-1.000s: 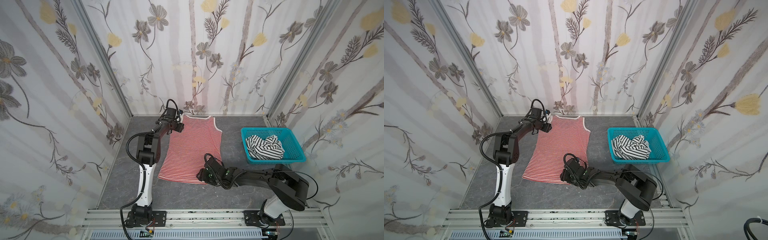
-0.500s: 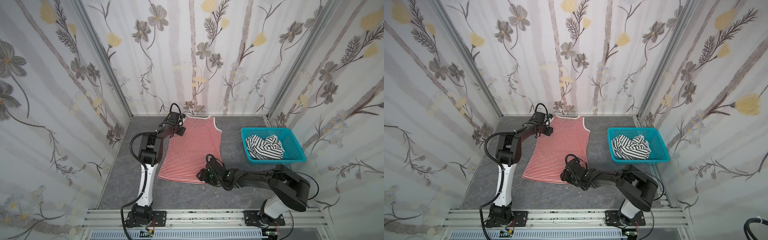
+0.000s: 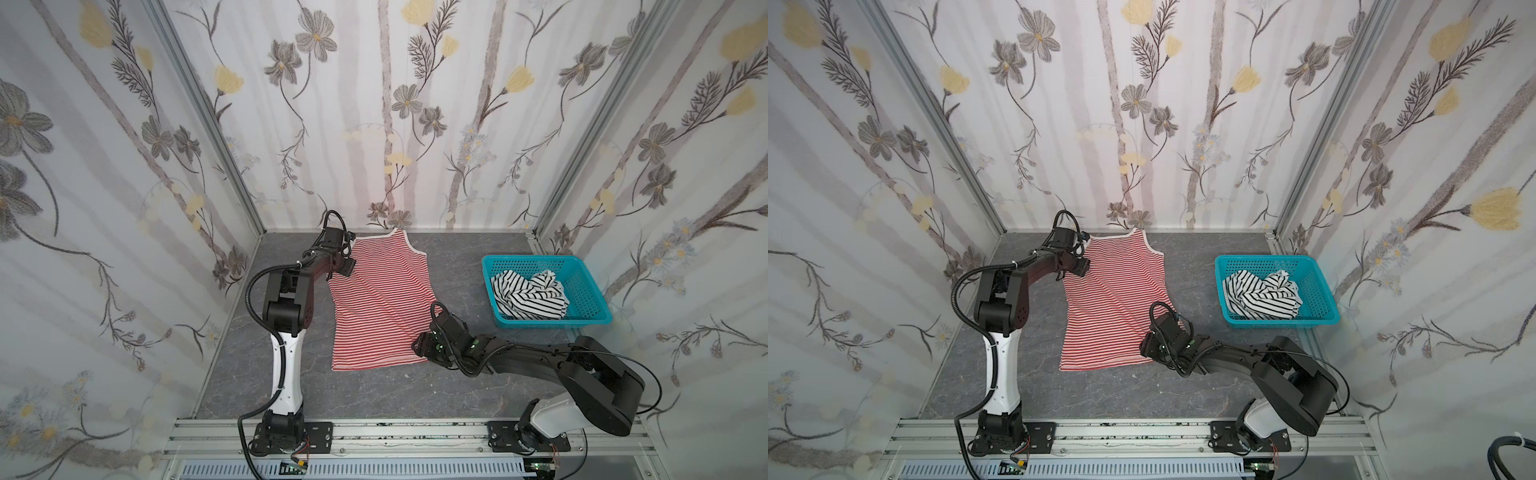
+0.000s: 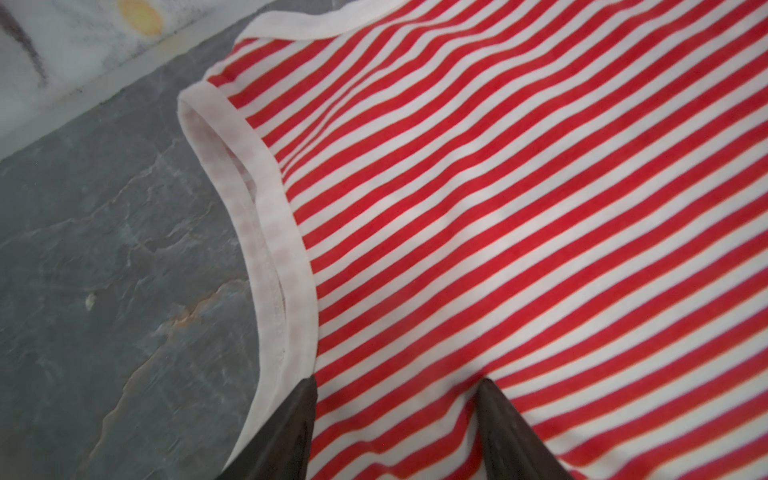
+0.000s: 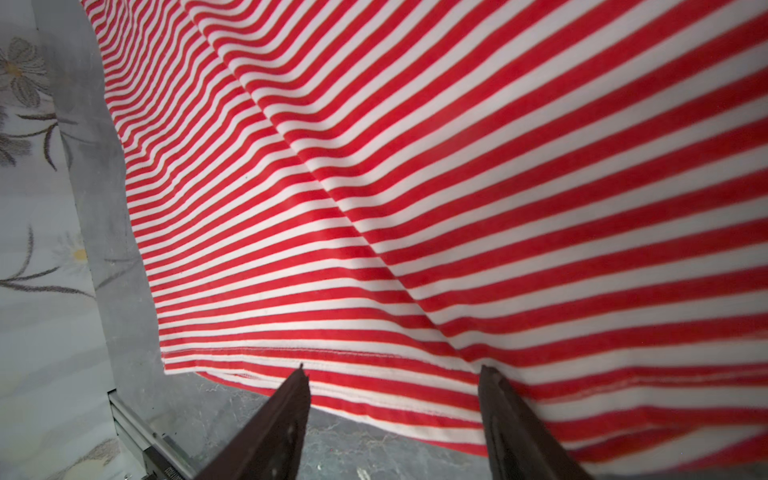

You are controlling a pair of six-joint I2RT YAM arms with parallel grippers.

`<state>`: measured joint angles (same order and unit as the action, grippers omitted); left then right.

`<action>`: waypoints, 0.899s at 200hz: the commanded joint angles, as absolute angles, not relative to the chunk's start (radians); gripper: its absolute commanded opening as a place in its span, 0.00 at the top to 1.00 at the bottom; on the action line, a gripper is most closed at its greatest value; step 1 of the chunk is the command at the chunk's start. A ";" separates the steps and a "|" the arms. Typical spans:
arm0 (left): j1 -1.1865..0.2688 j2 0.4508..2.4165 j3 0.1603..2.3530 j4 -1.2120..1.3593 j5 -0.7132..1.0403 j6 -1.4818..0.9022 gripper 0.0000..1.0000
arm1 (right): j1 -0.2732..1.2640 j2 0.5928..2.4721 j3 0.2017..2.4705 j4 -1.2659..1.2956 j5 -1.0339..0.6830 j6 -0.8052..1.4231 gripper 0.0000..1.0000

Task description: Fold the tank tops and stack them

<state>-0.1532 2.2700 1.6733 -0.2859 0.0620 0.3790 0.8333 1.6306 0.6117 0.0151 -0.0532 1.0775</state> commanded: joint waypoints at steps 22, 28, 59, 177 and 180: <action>-0.135 2.159 1.502 -0.382 0.009 0.419 0.38 | 0.700 1.648 0.662 -0.181 0.001 0.920 0.33; -0.136 2.135 1.466 -0.380 0.017 0.419 0.38 | 0.676 1.656 0.674 -0.195 0.005 0.899 0.33; -0.136 1.996 1.276 -0.372 0.048 0.416 0.38 | 0.555 1.691 0.742 -0.242 0.008 0.838 0.32; -0.155 1.467 0.774 -0.525 0.072 0.564 0.37 | 0.457 2.058 1.265 -0.374 -0.028 0.657 0.32; -0.155 1.459 0.777 -0.525 0.072 0.562 0.37 | 0.456 2.055 1.269 -0.374 -0.030 0.657 0.33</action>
